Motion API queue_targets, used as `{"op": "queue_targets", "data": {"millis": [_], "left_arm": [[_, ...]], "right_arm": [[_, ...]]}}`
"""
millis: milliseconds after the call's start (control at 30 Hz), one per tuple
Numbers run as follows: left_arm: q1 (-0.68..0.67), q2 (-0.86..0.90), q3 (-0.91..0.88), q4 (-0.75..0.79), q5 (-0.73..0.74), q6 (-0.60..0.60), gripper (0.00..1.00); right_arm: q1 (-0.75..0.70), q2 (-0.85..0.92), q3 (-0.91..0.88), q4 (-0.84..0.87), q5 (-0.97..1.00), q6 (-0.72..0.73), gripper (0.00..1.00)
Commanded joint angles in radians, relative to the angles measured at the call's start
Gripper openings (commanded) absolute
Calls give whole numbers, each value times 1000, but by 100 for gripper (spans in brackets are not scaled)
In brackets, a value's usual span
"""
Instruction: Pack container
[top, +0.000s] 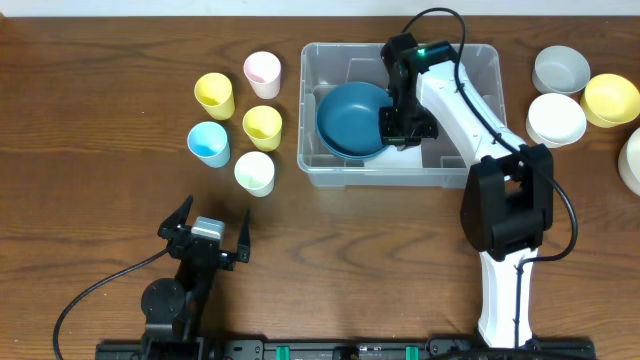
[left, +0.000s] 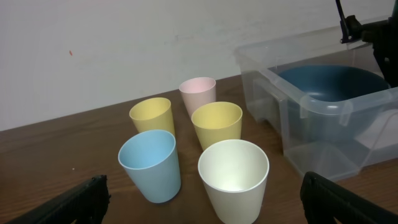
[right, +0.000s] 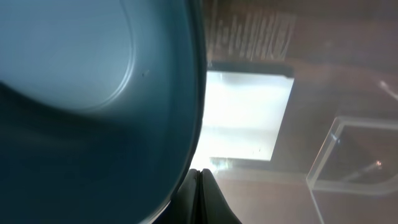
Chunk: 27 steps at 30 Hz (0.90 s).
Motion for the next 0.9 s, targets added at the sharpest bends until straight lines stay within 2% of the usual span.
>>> {"op": "queue_targets", "data": {"millis": [0,300,567,700,867], "left_arm": [[5,-5,-19,-32,6,10,98],[5,-5,-19,-32,6,10,98],[5,-5,-19,-32,6,10,98],[5,-5,-19,-32,6,10,98],[5,-5,-19,-32,6,10,98]], "right_arm": [[0,7,-4,22,-27,-14,1],[-4,7,-4,42,-31,-13,1],[-28,-2,16,21,63,-10,1],[-50,-20,104,-53,109,-10,1],[-98,-77,314,-174,126,-9,1]]}}
